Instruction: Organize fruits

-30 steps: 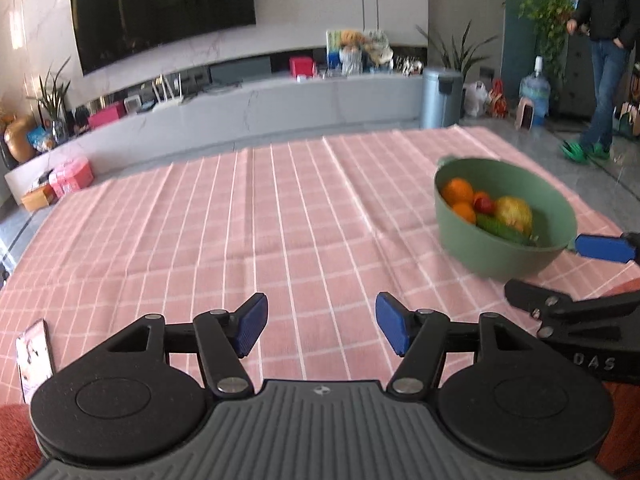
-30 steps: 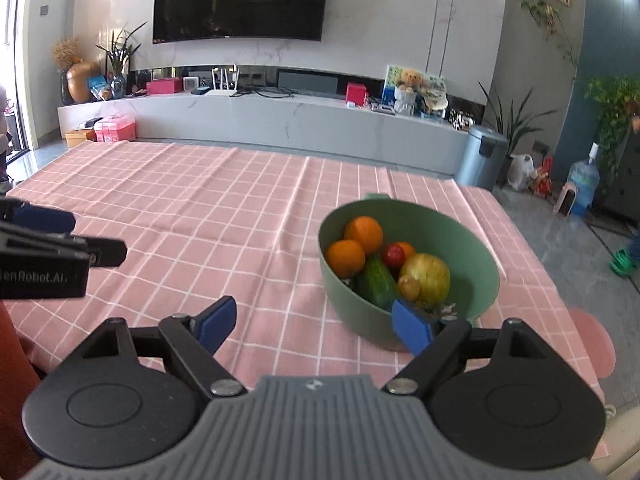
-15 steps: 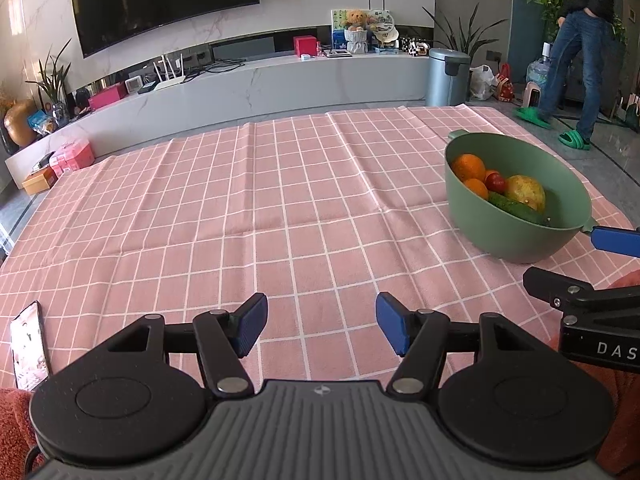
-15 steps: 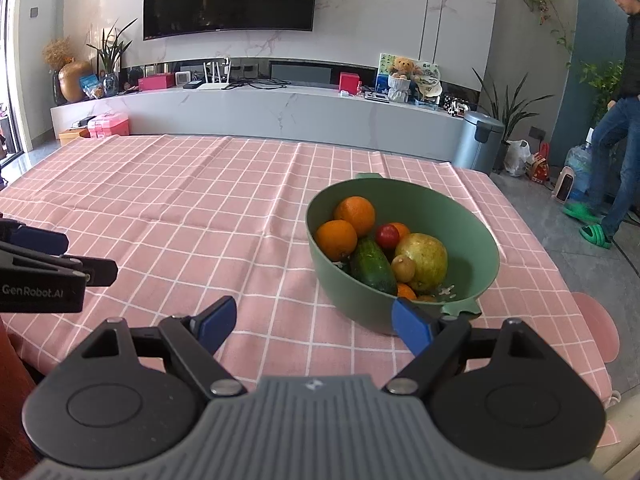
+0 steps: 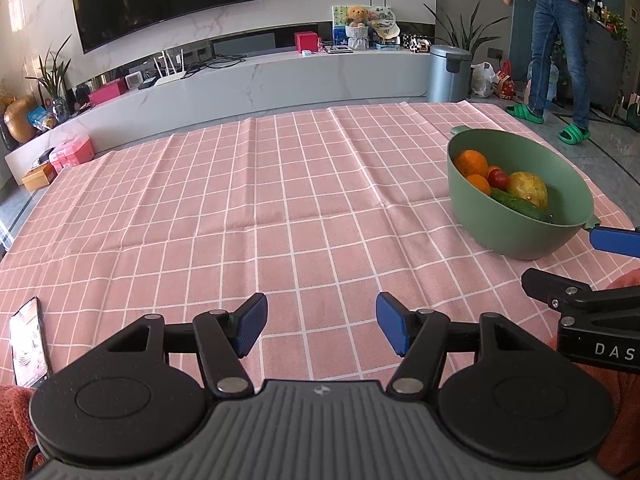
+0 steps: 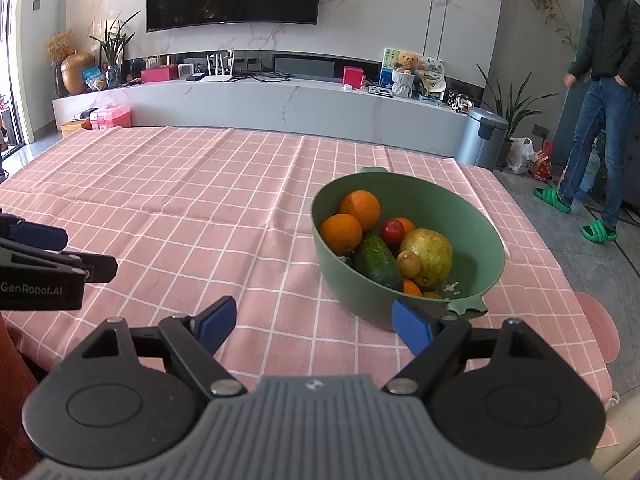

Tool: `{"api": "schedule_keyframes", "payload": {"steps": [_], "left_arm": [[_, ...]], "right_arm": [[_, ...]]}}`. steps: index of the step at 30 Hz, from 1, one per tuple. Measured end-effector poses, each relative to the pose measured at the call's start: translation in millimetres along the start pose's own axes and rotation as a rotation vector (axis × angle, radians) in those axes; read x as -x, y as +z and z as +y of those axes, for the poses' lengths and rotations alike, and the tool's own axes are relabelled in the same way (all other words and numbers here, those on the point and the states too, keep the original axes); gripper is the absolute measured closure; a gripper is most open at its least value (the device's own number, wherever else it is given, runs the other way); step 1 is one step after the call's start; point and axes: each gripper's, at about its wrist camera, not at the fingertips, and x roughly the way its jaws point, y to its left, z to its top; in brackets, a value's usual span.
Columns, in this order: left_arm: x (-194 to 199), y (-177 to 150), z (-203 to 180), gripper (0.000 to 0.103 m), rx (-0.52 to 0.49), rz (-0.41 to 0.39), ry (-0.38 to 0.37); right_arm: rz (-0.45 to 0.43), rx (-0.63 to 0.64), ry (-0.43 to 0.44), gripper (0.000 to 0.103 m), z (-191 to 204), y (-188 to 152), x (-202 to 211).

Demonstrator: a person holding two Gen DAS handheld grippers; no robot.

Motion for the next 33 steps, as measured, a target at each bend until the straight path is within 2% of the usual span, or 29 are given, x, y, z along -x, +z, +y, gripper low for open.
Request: {"api": "schedule_keyframes", "payload": {"steps": [33], "left_arm": [[1.3,0.0,6.9,0.03,0.021,0.001,0.006]], "right_arm": [[0.017,0.023,0.007,0.022,6.0,-1.9,-3.9]]}}
